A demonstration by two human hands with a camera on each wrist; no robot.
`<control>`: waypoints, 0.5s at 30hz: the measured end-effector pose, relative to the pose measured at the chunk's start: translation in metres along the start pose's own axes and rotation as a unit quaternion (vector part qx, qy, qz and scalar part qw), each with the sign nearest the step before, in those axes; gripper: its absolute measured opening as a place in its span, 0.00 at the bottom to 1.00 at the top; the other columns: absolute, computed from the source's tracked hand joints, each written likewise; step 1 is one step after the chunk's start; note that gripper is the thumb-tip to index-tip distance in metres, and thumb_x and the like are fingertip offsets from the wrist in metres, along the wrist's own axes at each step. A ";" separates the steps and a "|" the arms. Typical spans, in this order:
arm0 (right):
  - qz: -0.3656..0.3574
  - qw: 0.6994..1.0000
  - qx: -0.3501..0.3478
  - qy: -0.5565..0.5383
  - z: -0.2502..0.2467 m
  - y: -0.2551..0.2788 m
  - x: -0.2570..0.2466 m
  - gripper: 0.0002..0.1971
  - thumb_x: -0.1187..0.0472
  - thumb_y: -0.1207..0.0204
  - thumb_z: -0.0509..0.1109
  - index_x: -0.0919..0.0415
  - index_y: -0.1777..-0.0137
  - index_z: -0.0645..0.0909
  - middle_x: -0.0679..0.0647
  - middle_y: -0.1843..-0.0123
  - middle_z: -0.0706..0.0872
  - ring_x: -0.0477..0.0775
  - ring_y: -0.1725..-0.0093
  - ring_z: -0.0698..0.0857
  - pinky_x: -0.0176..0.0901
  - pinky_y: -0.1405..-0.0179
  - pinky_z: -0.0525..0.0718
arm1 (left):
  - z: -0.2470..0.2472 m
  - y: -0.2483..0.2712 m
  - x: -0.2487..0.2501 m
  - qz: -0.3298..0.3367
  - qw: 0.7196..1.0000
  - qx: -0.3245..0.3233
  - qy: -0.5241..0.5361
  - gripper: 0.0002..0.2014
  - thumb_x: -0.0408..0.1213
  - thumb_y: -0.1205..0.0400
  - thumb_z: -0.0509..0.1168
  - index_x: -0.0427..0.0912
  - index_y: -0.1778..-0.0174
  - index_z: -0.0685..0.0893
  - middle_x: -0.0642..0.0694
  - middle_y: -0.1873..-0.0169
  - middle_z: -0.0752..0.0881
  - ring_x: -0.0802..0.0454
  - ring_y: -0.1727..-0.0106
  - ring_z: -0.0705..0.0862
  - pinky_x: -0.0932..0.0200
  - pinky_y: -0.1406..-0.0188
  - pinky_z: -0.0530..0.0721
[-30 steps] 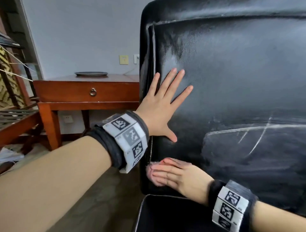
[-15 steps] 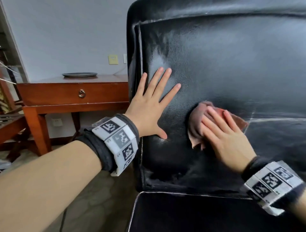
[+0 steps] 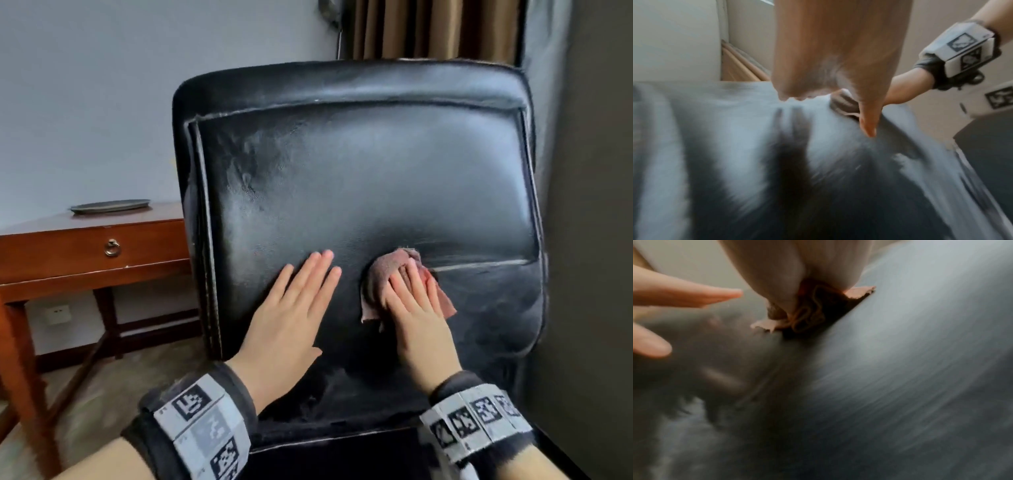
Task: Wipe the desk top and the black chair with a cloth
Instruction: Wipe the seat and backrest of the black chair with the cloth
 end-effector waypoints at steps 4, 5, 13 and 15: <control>0.069 0.994 -0.048 -0.071 0.018 0.022 -0.014 0.27 0.52 0.16 0.42 0.68 0.25 0.65 0.63 0.24 0.68 0.59 0.19 0.59 0.44 0.21 0.51 | 0.015 -0.021 0.073 0.105 0.989 0.099 0.046 0.39 0.42 0.27 0.62 0.36 0.20 0.57 0.40 0.19 0.59 0.46 0.18 0.57 0.48 0.24 0.56; 0.106 0.986 -0.082 -0.101 0.021 0.028 -0.009 0.37 0.44 0.16 0.34 0.73 0.27 0.68 0.67 0.26 0.72 0.58 0.21 0.63 0.38 0.22 0.50 | 0.022 -0.029 0.087 0.099 0.989 0.102 0.043 0.37 0.38 0.28 0.56 0.36 0.20 0.59 0.40 0.19 0.60 0.46 0.18 0.57 0.49 0.24 0.57; -0.029 0.954 0.031 -0.297 -0.011 0.036 0.023 0.31 0.64 0.20 0.62 0.48 0.19 0.58 0.41 0.17 0.56 0.47 0.17 0.55 0.36 0.21 0.53 | 0.046 -0.071 0.114 0.055 0.975 0.181 0.119 0.30 0.32 0.19 0.53 0.41 0.18 0.57 0.36 0.20 0.61 0.44 0.18 0.59 0.49 0.23 0.60; -0.011 0.951 0.080 -0.299 -0.015 0.042 0.028 0.30 0.70 0.26 0.68 0.49 0.25 0.71 0.39 0.21 0.67 0.47 0.20 0.62 0.36 0.23 0.63 | 0.045 -0.073 0.110 0.065 0.976 0.173 0.118 0.29 0.33 0.18 0.52 0.41 0.18 0.58 0.39 0.19 0.60 0.48 0.18 0.59 0.51 0.22 0.59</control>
Point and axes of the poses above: each hand's wrist, its own y-axis away from the middle knuckle, its own z-axis out of the palm, x = y × z, the point moved 2 cm from there along -y, towards the middle knuckle
